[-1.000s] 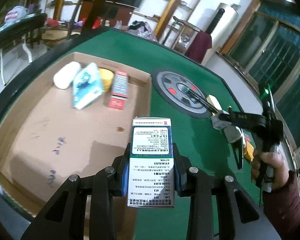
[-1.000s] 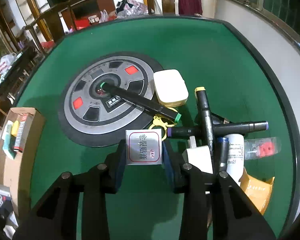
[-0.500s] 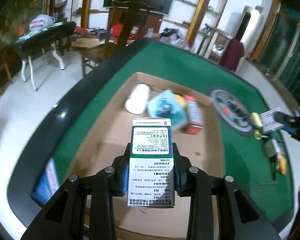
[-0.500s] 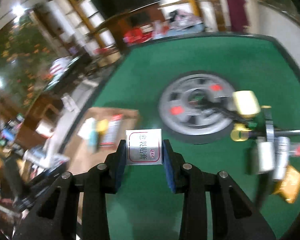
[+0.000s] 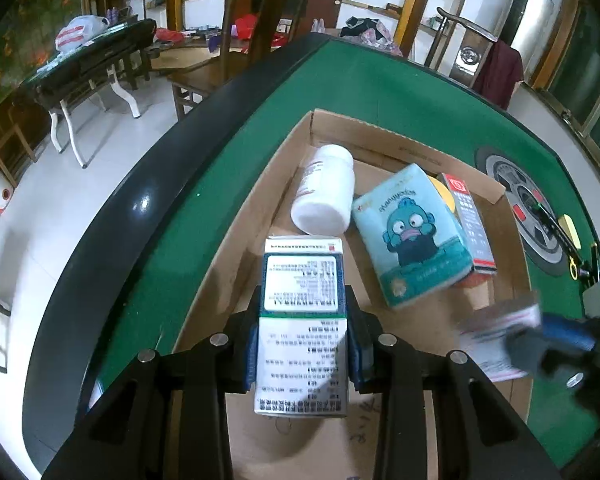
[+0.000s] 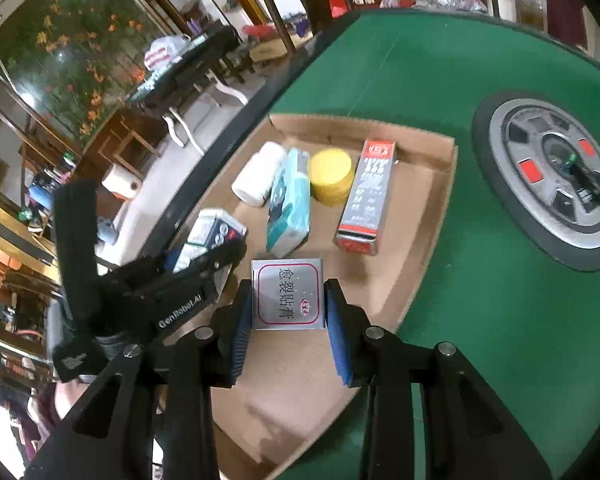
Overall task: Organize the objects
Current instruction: 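Carry the medicine box and white packet into the cardboard tray and release both, then move both grippers back from the tray toward the remaining items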
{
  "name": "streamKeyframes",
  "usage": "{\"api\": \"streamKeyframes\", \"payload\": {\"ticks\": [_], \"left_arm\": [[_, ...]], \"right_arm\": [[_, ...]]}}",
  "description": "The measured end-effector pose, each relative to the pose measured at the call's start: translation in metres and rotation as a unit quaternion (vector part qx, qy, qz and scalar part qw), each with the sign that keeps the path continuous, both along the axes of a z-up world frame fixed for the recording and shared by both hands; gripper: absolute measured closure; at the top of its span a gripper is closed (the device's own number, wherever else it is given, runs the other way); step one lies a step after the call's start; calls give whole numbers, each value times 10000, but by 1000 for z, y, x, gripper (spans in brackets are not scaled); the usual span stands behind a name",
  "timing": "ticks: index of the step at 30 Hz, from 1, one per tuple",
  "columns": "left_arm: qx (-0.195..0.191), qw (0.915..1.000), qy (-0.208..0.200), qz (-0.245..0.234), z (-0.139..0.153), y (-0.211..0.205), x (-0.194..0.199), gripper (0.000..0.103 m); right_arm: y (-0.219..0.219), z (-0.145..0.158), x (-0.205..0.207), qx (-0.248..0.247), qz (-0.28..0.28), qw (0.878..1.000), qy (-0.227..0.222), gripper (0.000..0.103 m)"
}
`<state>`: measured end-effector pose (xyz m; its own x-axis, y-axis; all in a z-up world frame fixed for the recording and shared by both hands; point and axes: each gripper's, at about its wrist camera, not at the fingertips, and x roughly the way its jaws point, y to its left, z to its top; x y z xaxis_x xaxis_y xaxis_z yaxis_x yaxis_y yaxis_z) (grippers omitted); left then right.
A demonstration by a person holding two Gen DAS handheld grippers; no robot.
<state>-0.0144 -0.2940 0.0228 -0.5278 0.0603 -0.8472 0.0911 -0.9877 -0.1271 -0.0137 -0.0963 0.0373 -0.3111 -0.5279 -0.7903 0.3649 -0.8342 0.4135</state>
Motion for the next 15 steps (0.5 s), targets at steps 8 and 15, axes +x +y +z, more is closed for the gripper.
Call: {"api": "streamKeyframes", "payload": {"ticks": [8, 15], "left_arm": [[473, 9987, 80, 154, 8, -14, 16, 59], [951, 9942, 413, 277, 32, -29, 38, 48]], "right_arm": [[-9, -18, -12, 134, -123, 9997, -137, 70], [-10, -10, -13, 136, -184, 9997, -64, 69]]}}
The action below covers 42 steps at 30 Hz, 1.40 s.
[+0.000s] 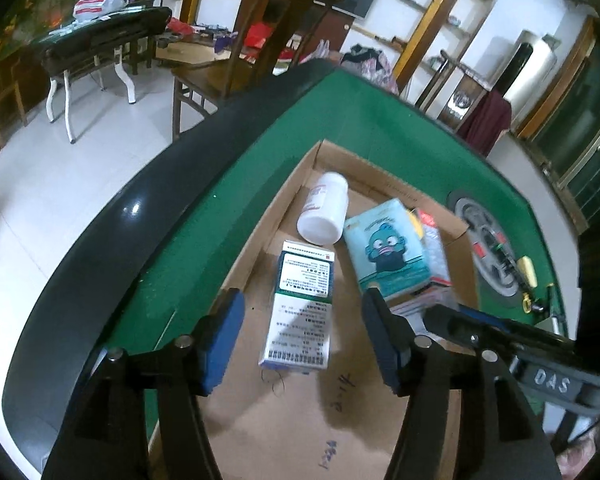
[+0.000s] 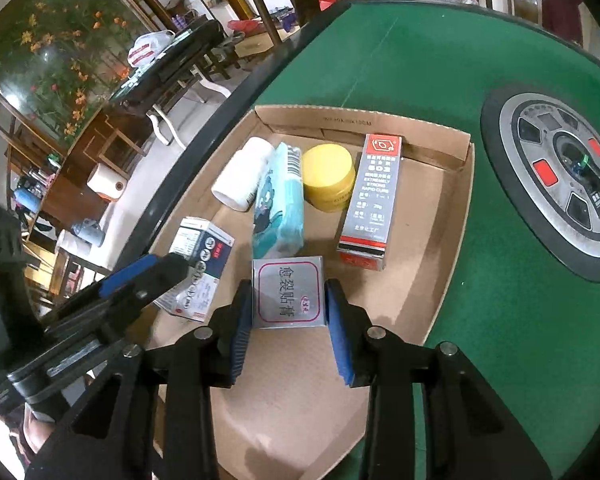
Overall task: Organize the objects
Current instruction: 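Move both grippers back from the tray toward the remaining items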
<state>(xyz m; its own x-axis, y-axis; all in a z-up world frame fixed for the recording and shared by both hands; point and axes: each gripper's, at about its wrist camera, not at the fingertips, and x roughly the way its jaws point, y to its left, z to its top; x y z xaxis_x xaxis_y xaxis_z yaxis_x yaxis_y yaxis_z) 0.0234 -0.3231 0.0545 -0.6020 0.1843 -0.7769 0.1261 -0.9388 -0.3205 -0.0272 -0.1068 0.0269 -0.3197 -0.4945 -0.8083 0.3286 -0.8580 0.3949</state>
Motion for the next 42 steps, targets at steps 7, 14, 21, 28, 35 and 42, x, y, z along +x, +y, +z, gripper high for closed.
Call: {"api": "streamKeyframes", "payload": {"ticks": [7, 14, 21, 28, 35, 42], "left_arm": [[198, 9996, 183, 80, 18, -6, 12, 45], [449, 9978, 415, -260, 41, 26, 30, 44], [894, 9884, 490, -1124, 53, 107, 55, 42], [908, 9778, 123, -1882, 31, 191, 60, 42], [722, 9783, 39, -1941, 22, 204, 58, 42], [709, 9823, 17, -1735, 13, 189, 52, 42]], "right_arm": [[23, 34, 4, -230, -215, 9989, 337, 62], [94, 61, 21, -105, -701, 9951, 683, 57], [217, 65, 32, 185, -1741, 9814, 783, 57], [316, 52, 35, 379, -2618, 9628, 548, 57], [306, 27, 12, 300, -2097, 9769, 265, 58], [282, 16, 0, 558, -1916, 9797, 185, 56]]}}
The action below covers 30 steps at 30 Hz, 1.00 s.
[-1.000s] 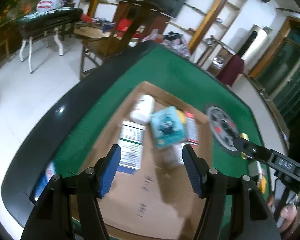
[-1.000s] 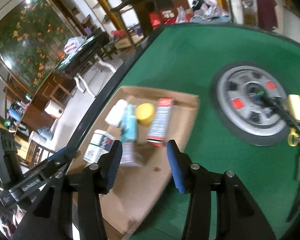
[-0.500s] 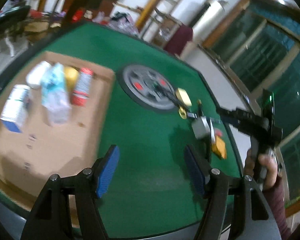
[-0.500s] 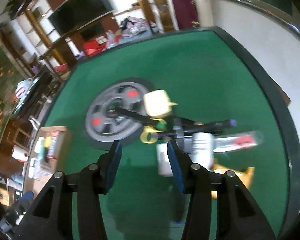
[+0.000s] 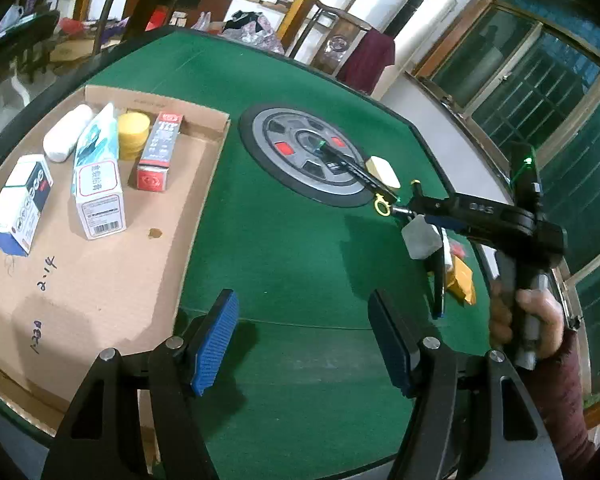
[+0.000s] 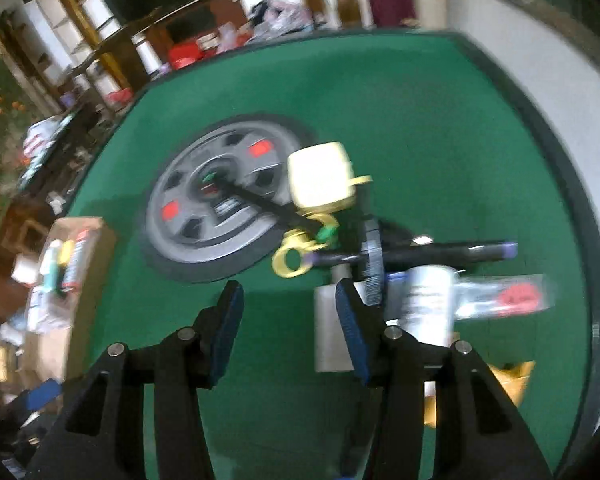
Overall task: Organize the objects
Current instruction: 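Grasp the black marker with the right gripper while the left approaches the white square block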
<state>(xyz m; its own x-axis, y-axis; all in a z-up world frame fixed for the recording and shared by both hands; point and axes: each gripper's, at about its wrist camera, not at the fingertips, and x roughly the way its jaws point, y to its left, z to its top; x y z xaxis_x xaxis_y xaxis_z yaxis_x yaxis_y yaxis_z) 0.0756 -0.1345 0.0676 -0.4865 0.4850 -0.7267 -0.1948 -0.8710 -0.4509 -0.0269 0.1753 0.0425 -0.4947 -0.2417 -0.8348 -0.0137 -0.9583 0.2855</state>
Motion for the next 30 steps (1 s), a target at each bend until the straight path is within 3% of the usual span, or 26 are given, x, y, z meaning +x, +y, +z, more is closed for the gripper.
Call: {"api": "streamKeyframes", "payload": {"ticks": [3, 5, 7, 9, 15, 21, 24, 30], "left_arm": [[73, 10000, -55, 0, -4, -3, -1, 42], [71, 10000, -31, -9, -4, -3, 1, 42], [59, 10000, -37, -21, -4, -3, 1, 42], [77, 10000, -41, -29, -5, -4, 2, 42], [111, 9999, -44, -41, -8, -3, 1, 42], [112, 9999, -57, -3, -9, -8, 1, 42], [119, 9999, -100, 32, -11, -9, 0, 42], [55, 9998, -88, -171, -10, 7, -3, 42]], "right_arm": [[-18, -15, -1, -1112, 788, 9884, -675, 56], [-19, -10, 4, -1517, 914, 9828, -526, 55], [-8, 9, 11, -1040, 512, 9933, 13, 55], [1, 16, 12, -404, 72, 9989, 218, 55], [5, 3, 7, 748, -381, 9965, -2, 55], [-12, -10, 13, -151, 262, 9988, -383, 52], [-20, -5, 19, -1284, 783, 9877, -420, 52], [16, 27, 38, -799, 94, 9966, 166, 52]]}}
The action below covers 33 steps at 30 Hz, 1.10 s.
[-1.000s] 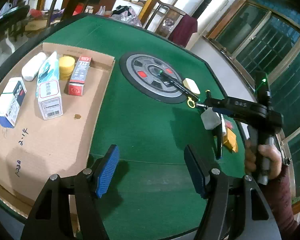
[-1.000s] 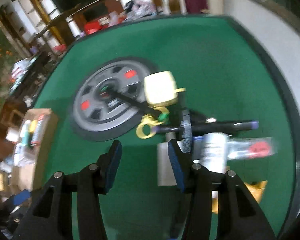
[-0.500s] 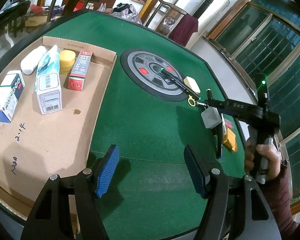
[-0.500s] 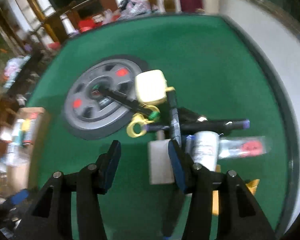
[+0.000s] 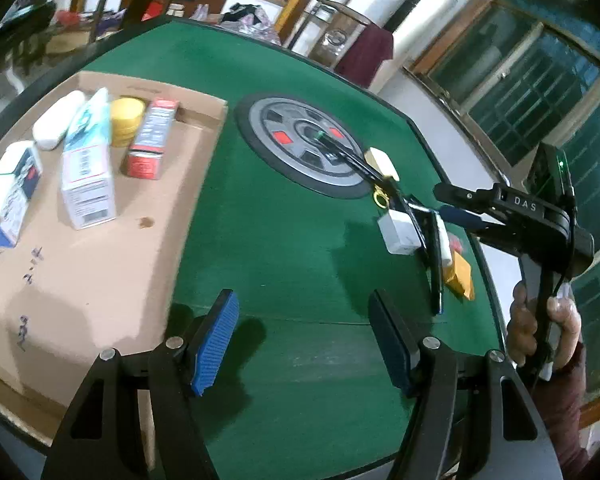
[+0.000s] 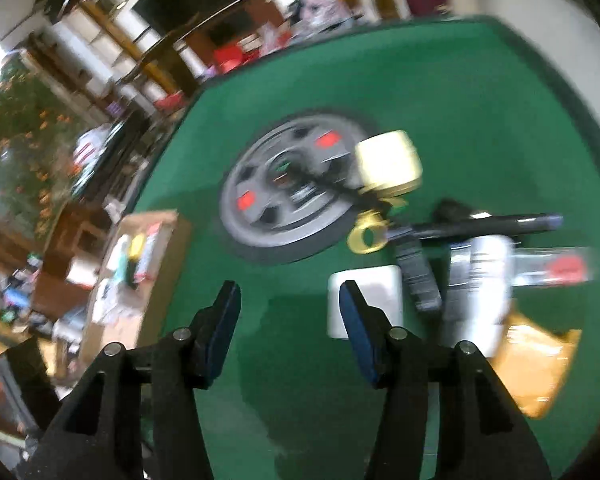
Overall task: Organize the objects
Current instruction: 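Grasp the black marker with the right gripper while the left approaches the white square block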
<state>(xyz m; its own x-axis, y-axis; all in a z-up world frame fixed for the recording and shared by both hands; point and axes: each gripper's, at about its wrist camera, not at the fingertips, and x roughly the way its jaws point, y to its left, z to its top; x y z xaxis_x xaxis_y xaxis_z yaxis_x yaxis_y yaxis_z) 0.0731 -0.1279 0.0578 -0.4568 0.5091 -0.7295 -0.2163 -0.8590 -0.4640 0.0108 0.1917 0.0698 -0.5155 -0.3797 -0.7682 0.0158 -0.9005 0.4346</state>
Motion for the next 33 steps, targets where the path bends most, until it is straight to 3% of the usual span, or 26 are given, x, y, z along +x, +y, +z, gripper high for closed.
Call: {"api": "streamKeyframes", "payload": {"ticks": [4, 10, 12, 13, 14, 15, 16, 19, 25, 27, 29, 33], "left_arm": [[36, 9999, -19, -147, 0, 15, -1, 42], [-68, 9998, 12, -191, 1, 28, -7, 42], [-178, 9996, 105, -202, 5, 35, -11, 42], [-200, 9995, 131, -208, 6, 39, -12, 42], [-207, 9993, 172, -245, 8, 43, -15, 42], [-209, 9992, 193, -277, 8, 47, -16, 42], [-231, 9991, 203, -302, 8, 52, -18, 42], [-298, 9986, 213, -393, 6, 67, -26, 42], [-487, 9954, 360, -739, -7, 118, -54, 42], [-776, 9875, 719, -1172, -11, 145, -63, 42], [-1264, 9719, 1147, -1623, -15, 173, -71, 42], [-1757, 9484, 1513, -2163, -22, 205, -86, 40]], "right_arm": [[18, -12, -3, 585, -412, 9973, -173, 52], [10, -35, 6, 1338, -301, 9897, -401, 52], [6, -41, 6, 1585, -237, 9864, -366, 55], [5, -46, 4, 1653, -289, 9849, -425, 63], [6, -49, 4, 1641, -356, 9846, -487, 67], [10, -52, 2, 1532, -439, 9860, -499, 85], [7, -56, -1, 1469, -507, 9863, -551, 88], [19, -60, 6, 937, -619, 9923, -521, 89], [35, -61, 49, 593, -636, 9951, -464, 91], [38, -64, 59, 525, -578, 9958, -487, 91], [43, -68, 66, 469, -565, 9959, -526, 91], [49, -70, 68, 366, -510, 9968, -493, 91]]}}
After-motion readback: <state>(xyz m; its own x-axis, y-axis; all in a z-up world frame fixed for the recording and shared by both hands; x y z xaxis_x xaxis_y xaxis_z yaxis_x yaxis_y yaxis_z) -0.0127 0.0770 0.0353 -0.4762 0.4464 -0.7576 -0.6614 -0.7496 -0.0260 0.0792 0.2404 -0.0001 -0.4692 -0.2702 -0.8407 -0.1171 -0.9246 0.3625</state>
